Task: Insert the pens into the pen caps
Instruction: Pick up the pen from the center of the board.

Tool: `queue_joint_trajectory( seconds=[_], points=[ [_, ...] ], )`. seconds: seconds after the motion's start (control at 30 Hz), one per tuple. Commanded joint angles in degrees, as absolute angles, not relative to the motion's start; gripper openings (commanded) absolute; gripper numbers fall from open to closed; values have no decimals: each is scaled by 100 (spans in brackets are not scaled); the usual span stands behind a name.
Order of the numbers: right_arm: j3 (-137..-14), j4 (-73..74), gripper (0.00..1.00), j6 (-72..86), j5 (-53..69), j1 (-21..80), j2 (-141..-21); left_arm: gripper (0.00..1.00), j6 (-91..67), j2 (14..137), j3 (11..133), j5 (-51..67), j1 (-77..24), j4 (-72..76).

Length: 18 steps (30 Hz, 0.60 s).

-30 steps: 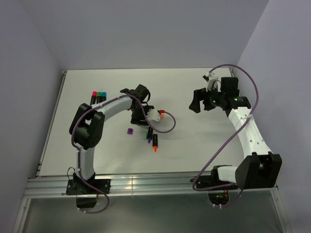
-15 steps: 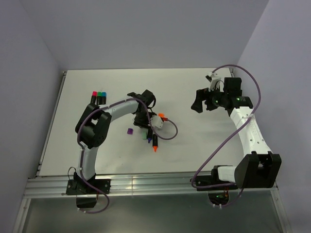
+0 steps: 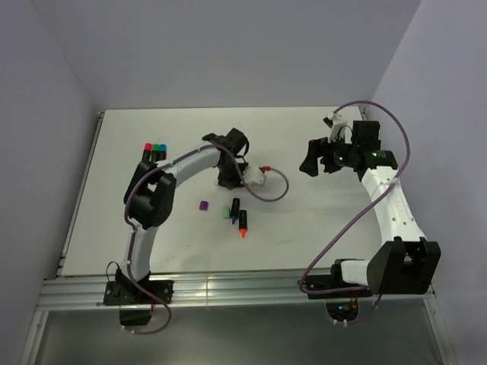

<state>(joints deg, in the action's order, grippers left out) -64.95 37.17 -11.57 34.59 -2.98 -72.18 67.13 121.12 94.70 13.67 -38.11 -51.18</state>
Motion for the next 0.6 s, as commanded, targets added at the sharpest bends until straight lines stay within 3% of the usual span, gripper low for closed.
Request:
queue_joint_trajectory(
  seconds=[0.0, 0.13, 0.3, 0.57],
  points=[
    [-7003, 3779, 99, -1038, 3691, -343, -7242, 0, 5123, 11918, 10910, 2379, -3587, -5089],
    [-7426, 3710, 98, -748, 3858, -334, -7251, 0, 2739, 11419, 11497, 2944, -3069, -3733],
    [-7391, 2761, 99, 377, 3982, -282, -7066, 0, -577, 9837, 9890, 1619, -3041, -1259],
    [-7753, 2164, 98, 1237, 3147, 1026, -7181, 0, -3162, 9659, 10256, 949, -3094, -1414]
  ],
)
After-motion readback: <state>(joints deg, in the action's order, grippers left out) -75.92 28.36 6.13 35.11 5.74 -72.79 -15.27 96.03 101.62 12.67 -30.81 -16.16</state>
